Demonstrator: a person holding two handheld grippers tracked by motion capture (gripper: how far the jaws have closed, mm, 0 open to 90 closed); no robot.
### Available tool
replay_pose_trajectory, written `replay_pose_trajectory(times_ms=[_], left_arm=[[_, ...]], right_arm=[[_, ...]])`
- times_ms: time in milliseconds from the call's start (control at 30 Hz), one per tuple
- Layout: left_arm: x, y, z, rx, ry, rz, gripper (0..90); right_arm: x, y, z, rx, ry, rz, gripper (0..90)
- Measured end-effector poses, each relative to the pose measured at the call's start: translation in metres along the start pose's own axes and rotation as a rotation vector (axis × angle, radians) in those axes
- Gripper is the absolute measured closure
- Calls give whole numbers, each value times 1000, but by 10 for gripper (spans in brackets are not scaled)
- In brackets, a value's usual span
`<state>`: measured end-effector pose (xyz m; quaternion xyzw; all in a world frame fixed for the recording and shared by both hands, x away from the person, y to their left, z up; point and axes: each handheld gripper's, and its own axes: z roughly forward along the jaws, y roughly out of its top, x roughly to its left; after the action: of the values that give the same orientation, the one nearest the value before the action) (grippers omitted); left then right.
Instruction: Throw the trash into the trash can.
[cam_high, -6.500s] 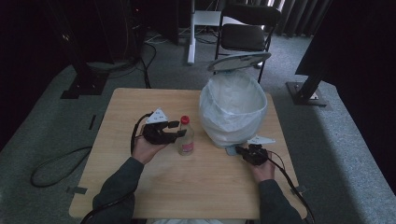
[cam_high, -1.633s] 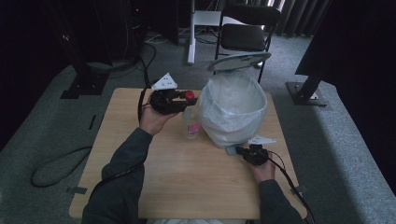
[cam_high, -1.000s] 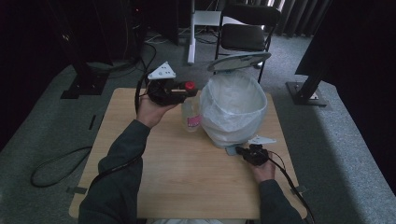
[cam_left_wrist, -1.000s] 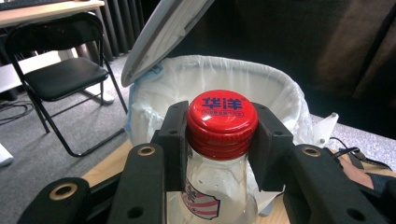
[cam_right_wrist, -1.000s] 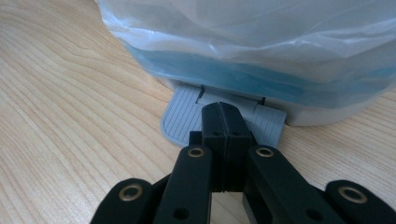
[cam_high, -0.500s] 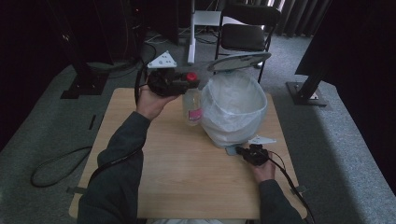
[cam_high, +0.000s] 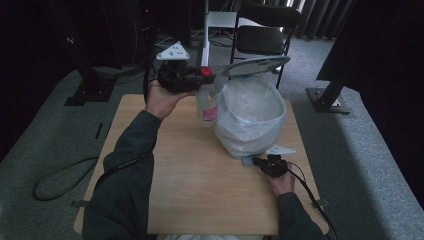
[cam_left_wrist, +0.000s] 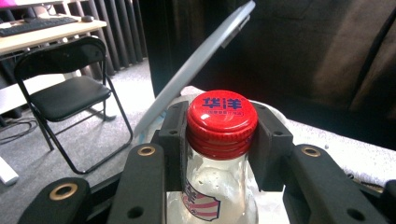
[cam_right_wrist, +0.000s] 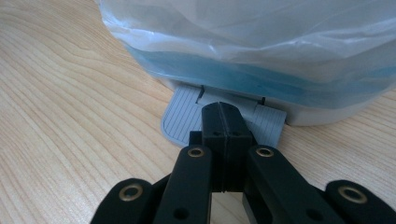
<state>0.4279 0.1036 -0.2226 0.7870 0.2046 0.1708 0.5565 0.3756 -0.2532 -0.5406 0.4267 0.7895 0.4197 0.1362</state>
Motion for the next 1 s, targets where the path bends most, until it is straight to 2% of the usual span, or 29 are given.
replay_pose_trajectory(times_ms=[533, 1000], left_arm=[[4, 22, -3, -14, -5, -4, 629], [-2, 44, 2, -23, -22, 11, 630]], right_arm=[[0, 0, 0, 0, 0, -1, 900], [0, 0, 0, 1, -2, -2, 900]])
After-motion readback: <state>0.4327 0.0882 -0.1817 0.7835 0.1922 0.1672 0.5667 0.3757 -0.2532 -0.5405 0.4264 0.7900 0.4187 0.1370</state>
